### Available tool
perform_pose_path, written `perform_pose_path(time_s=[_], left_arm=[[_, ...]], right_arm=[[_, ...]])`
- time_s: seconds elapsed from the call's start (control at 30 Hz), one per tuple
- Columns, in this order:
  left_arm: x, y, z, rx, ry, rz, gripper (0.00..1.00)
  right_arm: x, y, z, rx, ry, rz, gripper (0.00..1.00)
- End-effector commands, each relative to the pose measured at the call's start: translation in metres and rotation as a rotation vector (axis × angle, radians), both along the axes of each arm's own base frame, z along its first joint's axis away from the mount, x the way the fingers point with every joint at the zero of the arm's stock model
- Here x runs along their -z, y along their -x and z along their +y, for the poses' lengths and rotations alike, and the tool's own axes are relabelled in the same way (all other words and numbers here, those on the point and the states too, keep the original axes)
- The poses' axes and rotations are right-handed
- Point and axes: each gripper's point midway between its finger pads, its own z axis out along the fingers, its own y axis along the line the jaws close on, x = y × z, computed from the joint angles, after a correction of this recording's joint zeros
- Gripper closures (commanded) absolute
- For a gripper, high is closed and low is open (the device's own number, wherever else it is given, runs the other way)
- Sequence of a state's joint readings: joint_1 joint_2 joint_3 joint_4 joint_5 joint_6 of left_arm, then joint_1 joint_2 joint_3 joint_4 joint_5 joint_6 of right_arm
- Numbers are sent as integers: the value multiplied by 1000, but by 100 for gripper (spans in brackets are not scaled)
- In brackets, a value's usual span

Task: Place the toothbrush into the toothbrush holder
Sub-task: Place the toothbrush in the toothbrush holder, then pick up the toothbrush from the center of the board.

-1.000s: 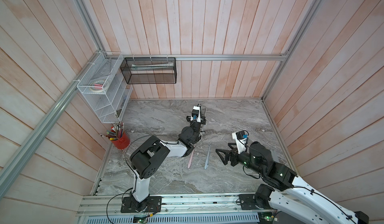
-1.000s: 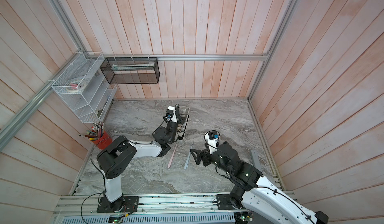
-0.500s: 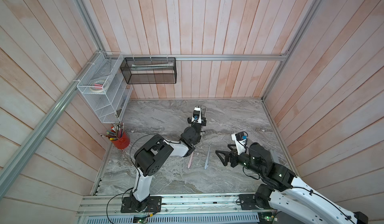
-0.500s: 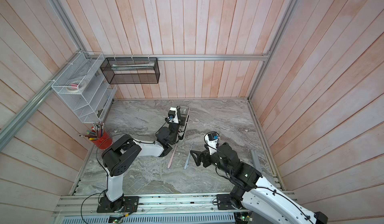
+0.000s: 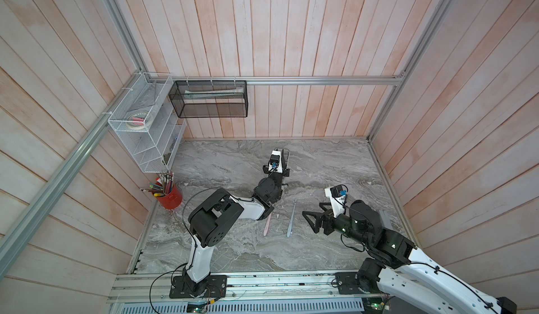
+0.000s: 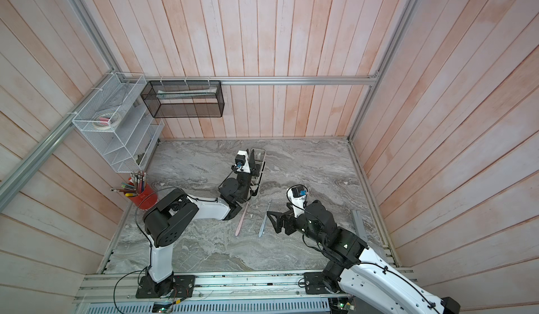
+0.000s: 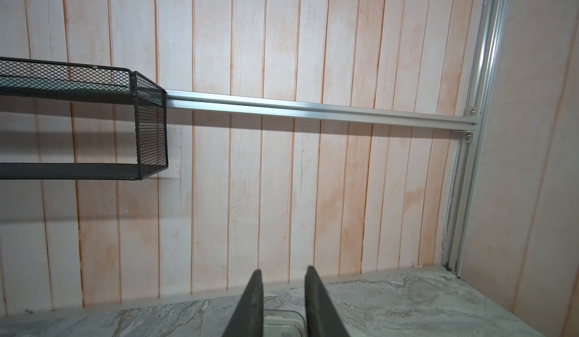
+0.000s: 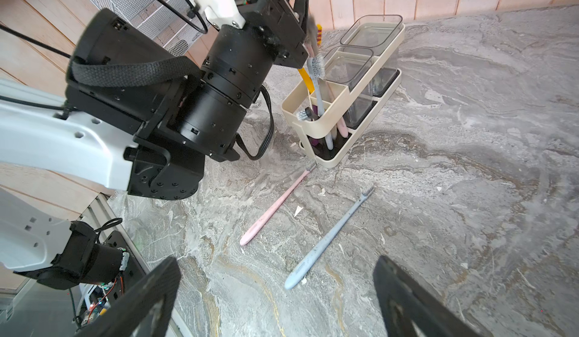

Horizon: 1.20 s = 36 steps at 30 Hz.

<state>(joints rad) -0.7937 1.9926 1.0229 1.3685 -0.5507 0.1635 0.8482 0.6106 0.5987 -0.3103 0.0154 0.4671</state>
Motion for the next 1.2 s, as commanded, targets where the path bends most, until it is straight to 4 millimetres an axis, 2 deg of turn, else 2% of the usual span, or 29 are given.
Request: perform_pose_path(time_s=[0.0,0.33,0.47,0.57,0.7,0.87,1.03,1.17], left_arm=[[8,1,-3,8,-8,10,75],[-7,4,-3,16,11,-12,60],[-35,9,-5,18,17,-59,51],[-72,12,-6,20,14,-100,46],[-129,26,0,45,21,-147,37],[-174,48,8,65,-16,-112,28],[-186,78,23,56,-50,-44,27],[-181,105,43,44,-31,35,24]], right_arm=[[-1,1,0,-6,-20,-2,2],[-3,2,0,-7,-27,-3,2],[-8,0,-2,15,-34,4,2],[-5,-6,-8,67,2,40,2],[19,-18,-17,151,101,153,2],[73,-35,-28,227,210,367,6],[102,-50,-26,281,294,437,13],[115,-65,-14,285,347,455,16]])
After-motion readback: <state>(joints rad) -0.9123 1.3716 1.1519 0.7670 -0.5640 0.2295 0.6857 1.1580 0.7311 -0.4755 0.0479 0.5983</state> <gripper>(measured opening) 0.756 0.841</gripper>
